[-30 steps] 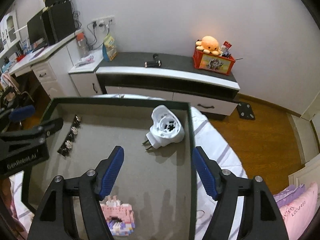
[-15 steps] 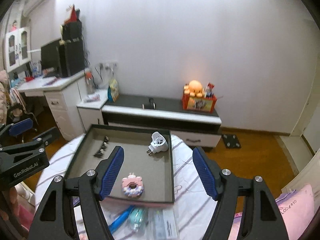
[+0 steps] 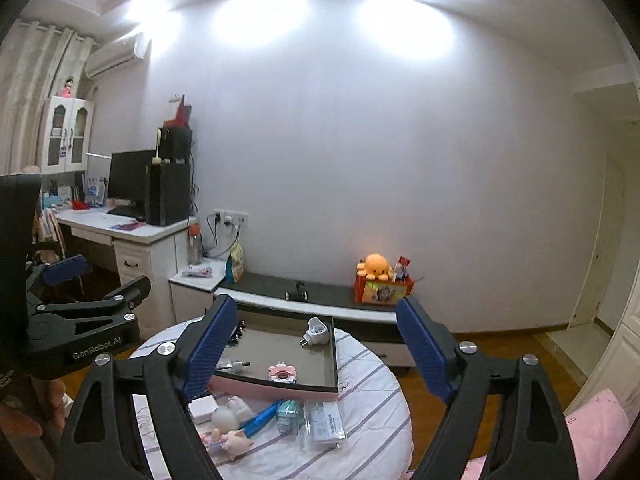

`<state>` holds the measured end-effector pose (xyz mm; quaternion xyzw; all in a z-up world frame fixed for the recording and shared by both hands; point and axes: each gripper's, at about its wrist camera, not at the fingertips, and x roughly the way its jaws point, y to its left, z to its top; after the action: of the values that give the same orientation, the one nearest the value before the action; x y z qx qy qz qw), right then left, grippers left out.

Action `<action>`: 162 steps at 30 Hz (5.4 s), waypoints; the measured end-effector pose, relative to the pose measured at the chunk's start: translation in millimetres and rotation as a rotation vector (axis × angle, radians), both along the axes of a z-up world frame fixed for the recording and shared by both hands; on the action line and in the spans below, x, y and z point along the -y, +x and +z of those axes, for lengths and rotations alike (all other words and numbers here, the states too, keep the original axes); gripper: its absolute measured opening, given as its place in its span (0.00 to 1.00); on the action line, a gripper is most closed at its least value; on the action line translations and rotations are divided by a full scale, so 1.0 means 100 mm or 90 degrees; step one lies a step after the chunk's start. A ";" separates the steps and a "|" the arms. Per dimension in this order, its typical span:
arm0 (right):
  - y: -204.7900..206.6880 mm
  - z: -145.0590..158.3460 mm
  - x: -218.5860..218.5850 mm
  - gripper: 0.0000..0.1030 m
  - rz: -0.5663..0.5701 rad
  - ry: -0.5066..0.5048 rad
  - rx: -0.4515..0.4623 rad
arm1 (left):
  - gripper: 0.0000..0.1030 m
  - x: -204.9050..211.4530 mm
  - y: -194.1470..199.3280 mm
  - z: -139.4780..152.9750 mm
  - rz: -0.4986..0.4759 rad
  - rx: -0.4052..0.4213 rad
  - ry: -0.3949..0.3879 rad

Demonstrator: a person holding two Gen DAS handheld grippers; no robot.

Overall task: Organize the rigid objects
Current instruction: 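Withdraw both tools back from the box, then grasp the pink block Hello Kitty with the left tool while the right tool approaches the pig doll, then hold the Hello Kitty in the left tool while the right tool grasps the pig doll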

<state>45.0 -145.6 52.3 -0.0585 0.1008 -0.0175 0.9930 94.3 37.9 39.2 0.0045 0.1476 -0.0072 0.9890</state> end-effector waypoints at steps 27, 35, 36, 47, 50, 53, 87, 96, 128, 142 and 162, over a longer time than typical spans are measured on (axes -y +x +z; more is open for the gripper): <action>-0.60 -0.48 0.16 1.00 -0.052 0.059 0.040 | 1.00 -0.14 -0.64 -0.55 0.035 0.058 0.008; -0.46 -0.53 0.15 1.00 -0.050 0.055 0.013 | 1.00 -0.19 -0.46 -0.62 0.040 0.030 0.010; -0.42 -0.53 0.15 1.00 -0.047 0.056 0.007 | 1.00 -0.19 -0.43 -0.63 0.038 0.026 0.013; 0.36 -1.05 -0.20 1.00 0.025 0.039 -0.207 | 1.00 -0.42 0.27 -1.01 0.045 -0.106 0.026; 0.53 -1.30 -0.34 1.00 0.035 0.026 -0.270 | 1.00 -0.53 0.42 -1.17 0.048 -0.146 0.018; 0.68 -1.56 -0.43 1.00 0.031 0.020 -0.323 | 1.00 -0.59 0.50 -1.32 0.041 -0.172 0.016; 1.56 -2.48 -0.04 0.84 0.074 0.105 -0.499 | 0.53 -0.53 1.65 -2.35 -0.005 -0.374 -0.089; 1.56 -2.49 0.01 0.84 0.082 0.119 -0.500 | 0.41 -0.42 1.60 -2.42 -0.003 -0.373 -0.037; 1.58 -2.45 -0.04 0.83 0.054 0.114 -0.479 | 0.41 -0.53 1.21 -2.15 0.007 -0.352 -0.052; 1.61 -2.51 -0.08 0.68 0.075 0.123 -0.498 | 0.41 -0.56 1.38 -2.31 0.019 -0.377 -0.044; 1.20 -2.22 0.00 0.81 0.052 0.082 -0.461 | 0.41 -0.51 1.07 -2.07 0.004 -0.340 -0.048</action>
<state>164.8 -145.5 -170.0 -0.0022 0.4443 0.0505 0.8945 201.4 89.0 -167.7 -0.0348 0.4028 -0.0103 0.9145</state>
